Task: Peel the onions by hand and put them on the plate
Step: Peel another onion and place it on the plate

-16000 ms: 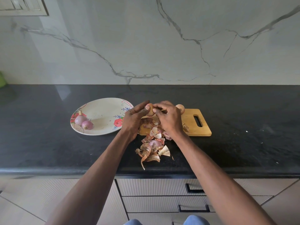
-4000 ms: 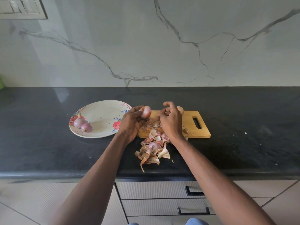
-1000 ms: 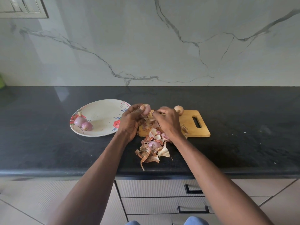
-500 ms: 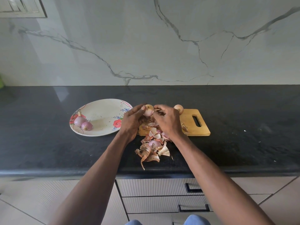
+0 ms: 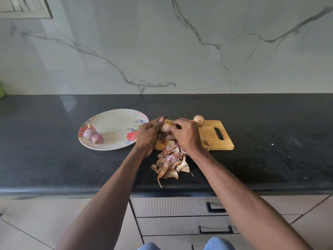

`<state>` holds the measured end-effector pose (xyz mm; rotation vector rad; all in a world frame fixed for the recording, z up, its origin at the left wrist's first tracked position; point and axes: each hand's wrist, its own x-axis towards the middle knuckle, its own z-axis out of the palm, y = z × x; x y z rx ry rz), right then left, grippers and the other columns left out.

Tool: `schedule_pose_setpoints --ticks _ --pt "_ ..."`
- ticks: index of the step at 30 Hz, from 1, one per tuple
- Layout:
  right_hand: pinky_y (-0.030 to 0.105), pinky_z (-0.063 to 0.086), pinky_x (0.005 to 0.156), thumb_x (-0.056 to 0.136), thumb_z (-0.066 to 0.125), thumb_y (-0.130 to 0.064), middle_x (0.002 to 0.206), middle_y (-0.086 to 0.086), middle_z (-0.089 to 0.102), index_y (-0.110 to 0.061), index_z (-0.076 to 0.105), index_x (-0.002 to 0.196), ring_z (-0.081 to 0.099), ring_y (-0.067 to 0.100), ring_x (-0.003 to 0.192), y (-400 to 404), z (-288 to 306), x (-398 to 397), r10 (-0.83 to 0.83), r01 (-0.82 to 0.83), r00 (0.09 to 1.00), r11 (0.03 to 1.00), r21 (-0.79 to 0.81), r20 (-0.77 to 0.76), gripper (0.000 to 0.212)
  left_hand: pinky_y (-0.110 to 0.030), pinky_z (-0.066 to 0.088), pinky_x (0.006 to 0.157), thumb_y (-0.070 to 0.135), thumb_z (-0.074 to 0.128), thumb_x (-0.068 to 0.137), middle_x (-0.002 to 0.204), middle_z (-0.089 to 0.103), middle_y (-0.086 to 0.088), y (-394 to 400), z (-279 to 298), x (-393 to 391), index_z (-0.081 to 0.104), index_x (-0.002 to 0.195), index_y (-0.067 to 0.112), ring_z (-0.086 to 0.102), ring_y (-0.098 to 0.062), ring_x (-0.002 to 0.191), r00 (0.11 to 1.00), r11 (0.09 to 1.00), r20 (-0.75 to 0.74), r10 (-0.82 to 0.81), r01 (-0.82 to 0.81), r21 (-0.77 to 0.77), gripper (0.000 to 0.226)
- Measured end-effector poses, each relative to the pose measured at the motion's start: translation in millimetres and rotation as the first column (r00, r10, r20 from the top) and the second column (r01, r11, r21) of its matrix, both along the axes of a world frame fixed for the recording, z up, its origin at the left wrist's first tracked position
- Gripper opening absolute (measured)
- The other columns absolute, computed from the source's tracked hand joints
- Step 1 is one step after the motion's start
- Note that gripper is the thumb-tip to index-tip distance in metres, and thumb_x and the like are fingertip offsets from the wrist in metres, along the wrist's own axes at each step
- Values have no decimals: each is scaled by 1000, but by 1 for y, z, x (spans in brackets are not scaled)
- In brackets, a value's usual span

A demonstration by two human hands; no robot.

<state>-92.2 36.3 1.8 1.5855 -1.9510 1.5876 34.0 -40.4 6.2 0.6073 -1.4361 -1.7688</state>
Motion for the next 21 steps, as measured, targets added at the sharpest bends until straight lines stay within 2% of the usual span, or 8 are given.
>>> schedule_pose_setpoints --ticks 3,4,7,10,13,15,18,21 --pt "27 54 61 84 75 -10 83 6 73 -2 77 97 64 11 71 1 2 3 16 -16 1000 1000 23 5 16 -54 55 88 34 67 89 108 69 -32 -2 -1 0 70 123 8 63 -43 94 1000 1000 -10 11 -10 28 43" --pt "27 55 62 84 74 -13 86 7 74 -1 77 99 65 11 73 2 3 4 26 -26 999 999 22 22 19 -55 55 89 31 66 91 107 69 -31 -2 -1 0 70 123 8 64 -42 94 1000 999 -9 14 -14 34 39" --pt "30 56 63 83 73 -33 86 5 74 -4 77 100 67 12 74 5 7 7 54 -56 997 998 21 61 34 -42 61 76 22 61 99 97 73 -23 -3 -2 -1 70 122 8 68 -34 85 1000 999 3 24 -24 28 29" --pt "39 53 55 79 70 -48 76 3 71 -7 79 90 64 16 66 6 8 7 85 -87 994 996 26 63 43 -57 54 90 23 63 98 104 71 -28 -3 -2 -2 71 122 7 64 -42 92 999 999 12 31 -32 18 30" --pt "38 51 53 80 64 -51 72 3 70 -7 78 85 63 17 63 5 7 9 88 -89 995 996 11 56 47 -60 53 95 22 62 99 105 72 -27 -2 -1 -2 71 122 7 67 -45 96 998 999 32 46 -47 21 29" --pt "38 51 53 82 66 -43 70 4 68 -4 77 80 62 19 62 4 5 9 70 -70 996 998 4 56 40 -61 52 97 21 62 99 105 73 -25 -3 -1 -2 71 123 7 67 -48 105 998 998 39 54 -54 16 29" --pt "43 49 53 83 71 -15 66 8 66 0 70 73 61 25 61 -1 -1 4 -3 1 999 999 37 38 18 -67 48 99 23 65 97 105 73 -26 -2 -2 -2 72 120 8 60 -57 111 997 998 44 66 -66 -4 29" --pt "43 54 61 85 70 -10 75 10 71 -1 74 82 65 23 67 -2 -3 2 -5 3 999 999 38 48 11 -66 49 98 24 65 96 104 74 -25 1 1 -1 72 119 8 64 -53 107 997 997 36 71 -71 3 29"
